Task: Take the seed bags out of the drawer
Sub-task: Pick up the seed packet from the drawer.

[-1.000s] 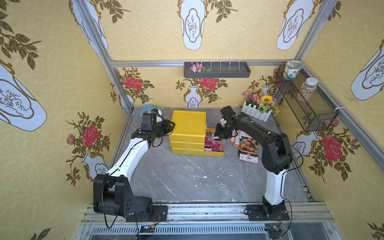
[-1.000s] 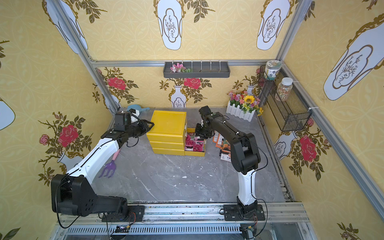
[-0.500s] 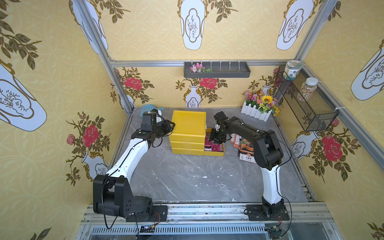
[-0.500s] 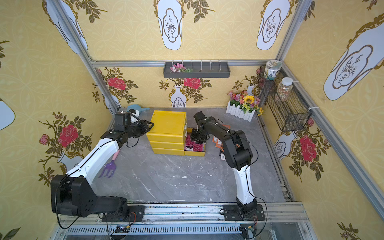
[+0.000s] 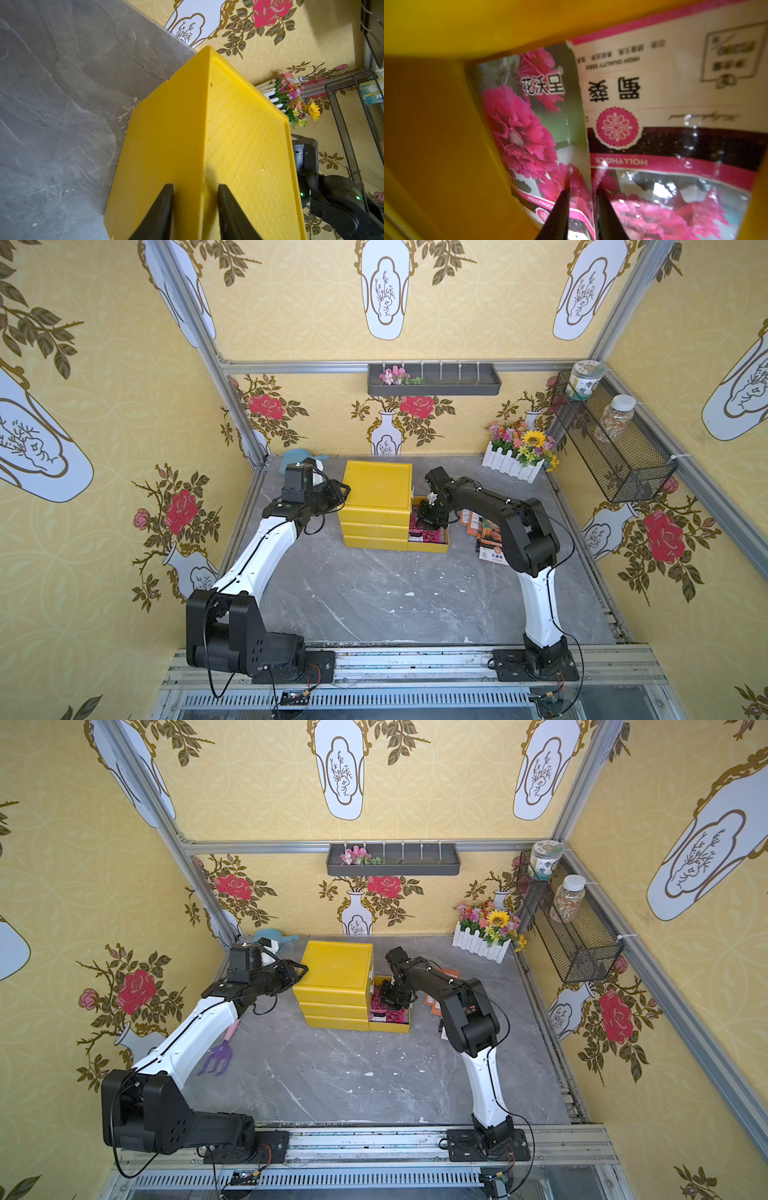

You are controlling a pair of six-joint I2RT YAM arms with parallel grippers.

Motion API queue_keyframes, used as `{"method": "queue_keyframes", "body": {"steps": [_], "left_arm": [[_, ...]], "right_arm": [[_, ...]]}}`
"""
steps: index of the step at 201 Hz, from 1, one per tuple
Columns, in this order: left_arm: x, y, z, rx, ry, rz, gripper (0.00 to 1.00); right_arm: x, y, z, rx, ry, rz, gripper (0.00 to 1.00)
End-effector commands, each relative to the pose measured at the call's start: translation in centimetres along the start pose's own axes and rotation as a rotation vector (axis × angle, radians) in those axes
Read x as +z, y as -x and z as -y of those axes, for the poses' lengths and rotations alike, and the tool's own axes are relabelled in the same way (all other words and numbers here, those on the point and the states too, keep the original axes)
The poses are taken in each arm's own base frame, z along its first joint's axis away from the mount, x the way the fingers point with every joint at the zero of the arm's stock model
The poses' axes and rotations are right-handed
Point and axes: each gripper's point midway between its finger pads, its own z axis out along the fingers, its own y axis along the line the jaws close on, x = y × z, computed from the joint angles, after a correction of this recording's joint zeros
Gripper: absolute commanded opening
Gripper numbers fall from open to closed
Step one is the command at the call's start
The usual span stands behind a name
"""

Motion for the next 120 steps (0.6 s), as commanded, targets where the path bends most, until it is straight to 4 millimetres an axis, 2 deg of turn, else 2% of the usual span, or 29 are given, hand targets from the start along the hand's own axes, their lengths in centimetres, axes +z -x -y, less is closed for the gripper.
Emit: {"method": "queue_keyframes", "body": {"steps": [1,51,120], "left_arm": [[0.1,-4.8,-3.1,-0.070,0.114,-0.182,0.40],[0.0,-4.8,-3.1,-0.070,0.114,-0.180,0.40],[0.0,-4.7,-3.1,-0.068,0.116,-0.176,0.39]], "right_arm": [[0.3,0.3,-0.6,0.011,0.034,0.005,0.18],[-0.9,0.6,-1.1,0.008,0.042,0.025,0.01],[-4.0,0.8,-1.0,-0.030,0.012,0.068,0.00]]}}
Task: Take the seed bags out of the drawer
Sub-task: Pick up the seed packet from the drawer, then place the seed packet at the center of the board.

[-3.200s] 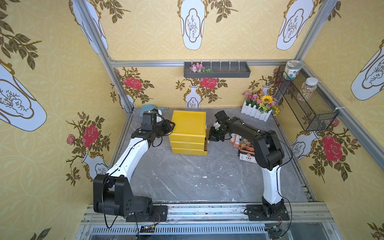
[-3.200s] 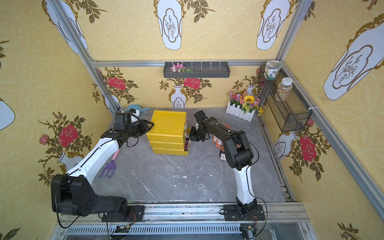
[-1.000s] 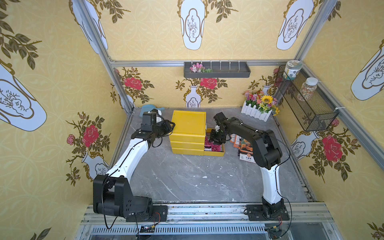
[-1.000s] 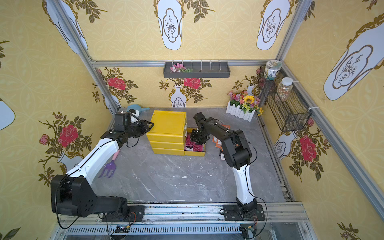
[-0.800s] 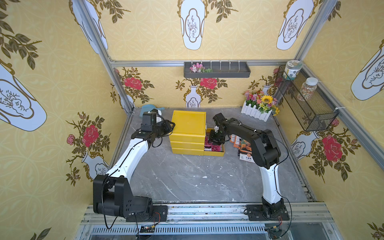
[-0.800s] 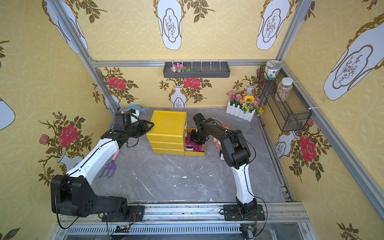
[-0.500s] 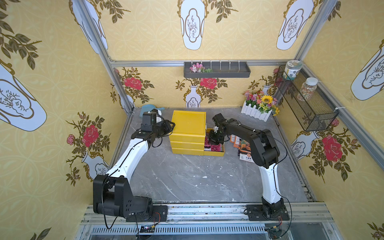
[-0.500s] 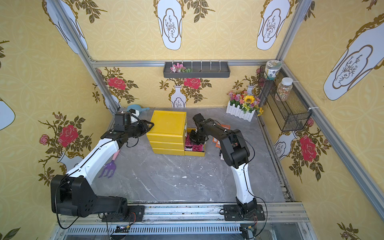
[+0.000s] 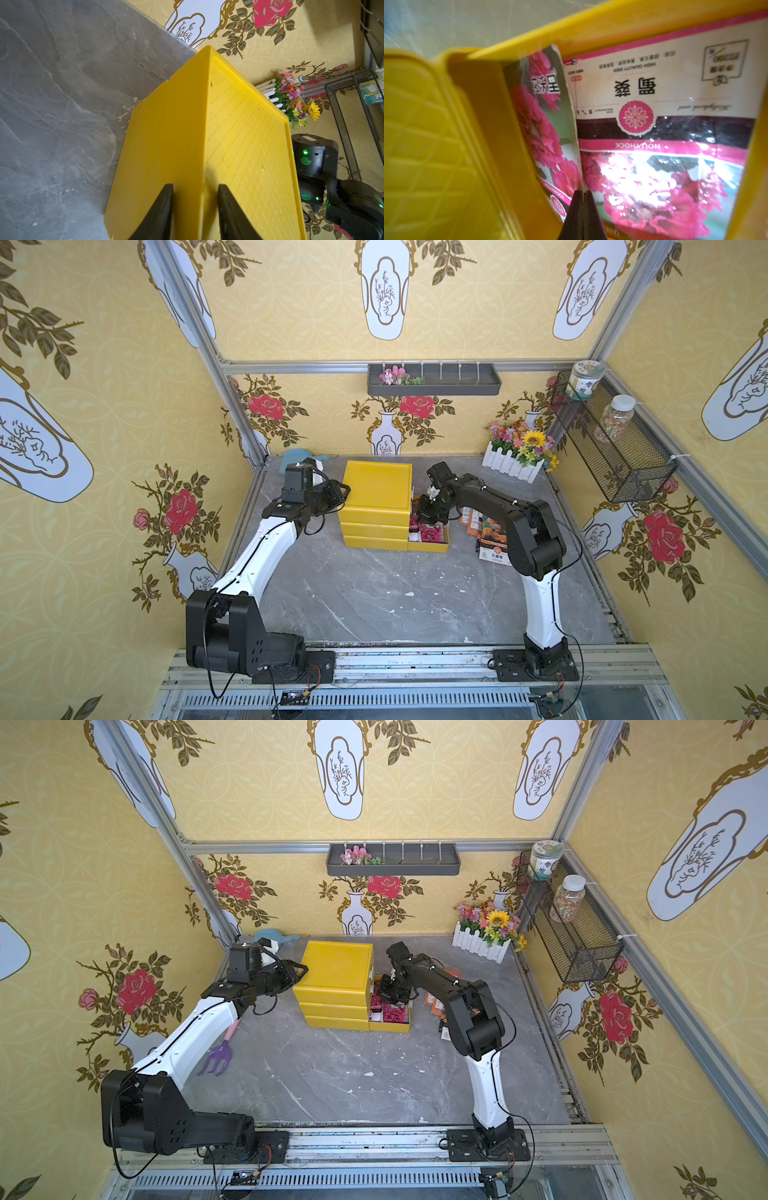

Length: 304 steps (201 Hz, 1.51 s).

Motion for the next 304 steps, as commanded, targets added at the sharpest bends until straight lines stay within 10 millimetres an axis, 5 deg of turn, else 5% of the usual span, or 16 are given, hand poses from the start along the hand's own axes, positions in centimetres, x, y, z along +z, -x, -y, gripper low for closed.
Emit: {"method": "queue_keyframes", "body": {"steps": [1,193,256,304], "left_arm": [[0.0,-4.6,-3.1,-0.068,0.116,-0.177,0.39],[0.3,-4.2,-2.6,-0.079,0.089,-0.168,0.40],[0.2,-4.4,-2.6,-0.080,0.091,-0.171,0.39],[0.5,-4.1,-2.4,-0.082,0.082,-0.169,0.39]], "right_arm": [[-1.3,0.4,0.4,-0.021,-0.035,0.030,0.00],[-10.7,1.8,1.4,-0.077,-0.055,0.142,0.00],[-16.1,3.5,4.3,-0.021,-0.019,0.235,0.00],[-20.0,3.9,9.1,0.063,-0.023,0.289,0.00]]}}
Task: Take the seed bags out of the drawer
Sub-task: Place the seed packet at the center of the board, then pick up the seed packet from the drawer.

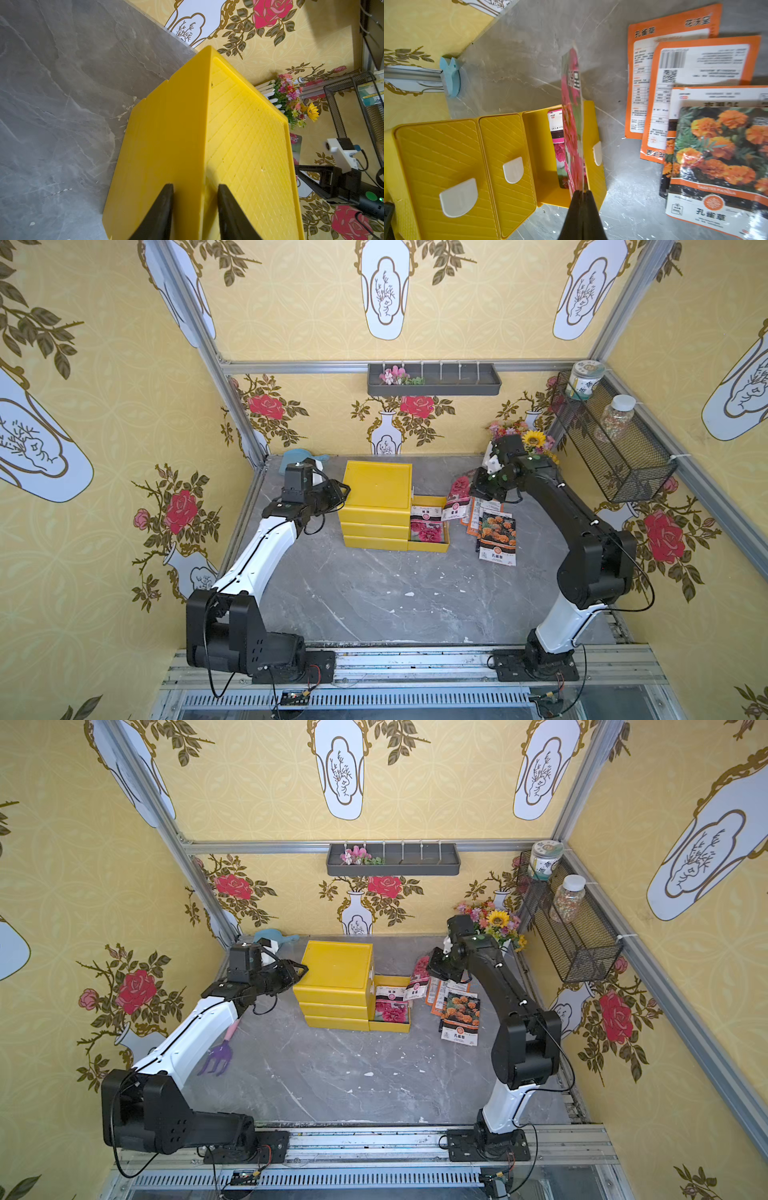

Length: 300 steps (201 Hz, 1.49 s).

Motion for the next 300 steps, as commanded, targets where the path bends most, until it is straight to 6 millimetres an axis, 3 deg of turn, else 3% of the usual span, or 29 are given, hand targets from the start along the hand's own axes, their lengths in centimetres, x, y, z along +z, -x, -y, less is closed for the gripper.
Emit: {"method": "queue_keyframes", "body": {"steps": [1,26,93,141,180,196,226,268,300], "left_arm": [[0.4,-4.1,-2.5,-0.070,0.087,-0.164,0.39],[0.7,-3.9,-2.4,-0.069,0.079,-0.167,0.39],[1.1,-3.7,-2.1,-0.067,0.065,-0.174,0.39],[0.9,-3.9,-2.1,-0.065,0.064,-0.176,0.39],[0.6,-4.1,-2.1,-0.065,0.063,-0.173,0.39],[0.5,-4.1,-2.1,-0.067,0.064,-0.172,0.39],[0.3,-4.4,-2.3,-0.071,0.066,-0.169,0.39],[0.3,-4.5,-2.5,-0.073,0.073,-0.168,0.39],[0.2,-4.4,-2.5,-0.074,0.075,-0.165,0.39]], "right_arm": [[-1.2,-0.3,2.2,0.022,-0.012,-0.011,0.00],[-1.6,-0.7,5.4,0.072,-0.044,-0.021,0.00],[0.7,-4.4,12.7,0.144,-0.247,-0.137,0.00],[0.8,-5.0,15.4,0.145,-0.376,-0.147,0.09],[0.0,-4.4,16.2,0.151,-0.443,-0.106,0.29],[-0.3,-3.7,15.1,0.132,-0.433,-0.066,0.34],[0.1,-2.9,9.6,0.017,-0.374,-0.015,0.33],[4.5,-4.6,0.5,-0.087,-0.184,-0.080,0.21],[8.4,-7.0,-3.8,-0.143,-0.126,-0.153,0.13]]}}
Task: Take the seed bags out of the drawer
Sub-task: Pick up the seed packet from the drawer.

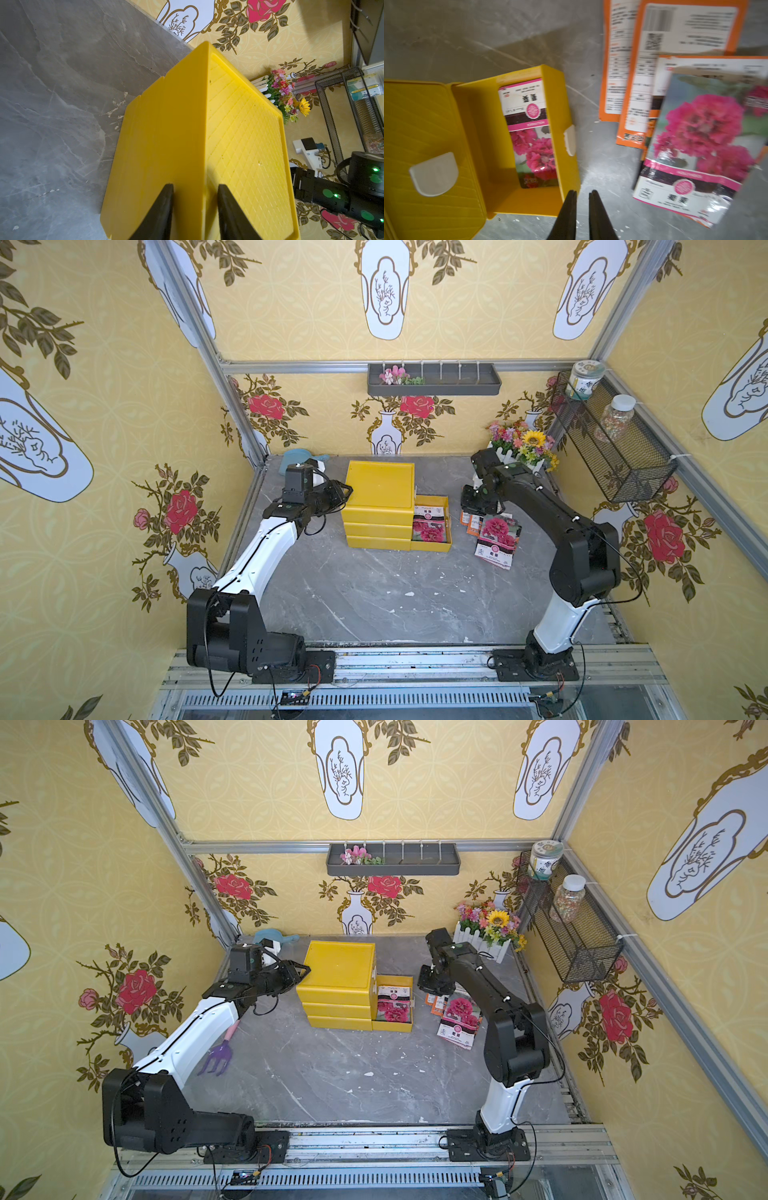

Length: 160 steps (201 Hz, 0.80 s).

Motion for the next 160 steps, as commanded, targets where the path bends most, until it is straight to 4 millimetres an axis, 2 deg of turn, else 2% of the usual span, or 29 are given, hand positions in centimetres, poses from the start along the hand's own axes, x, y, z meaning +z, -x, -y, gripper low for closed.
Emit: {"method": "queue_keyframes", "body": {"steps": [1,19,40,102,160], "left_arm": [[0.1,-3.9,-3.0,-0.075,0.114,-0.145,0.39],[0.0,-3.9,-3.0,-0.075,0.117,-0.142,0.39],[0.0,-4.0,-3.1,-0.076,0.118,-0.144,0.39],[-0.1,-4.2,-3.2,-0.073,0.125,-0.153,0.39],[-0.2,-4.2,-3.4,-0.072,0.132,-0.156,0.39]], "right_arm": [[1.8,-0.7,-3.7,-0.016,0.071,-0.034,0.12],[3.7,-1.5,-5.6,-0.040,0.080,-0.068,0.10],[5.7,-2.2,-6.6,-0.046,0.082,-0.098,0.08],[10.4,-3.1,-6.3,-0.018,0.064,-0.163,0.04],[12.9,-3.9,-6.4,-0.024,0.040,-0.196,0.04]]}}
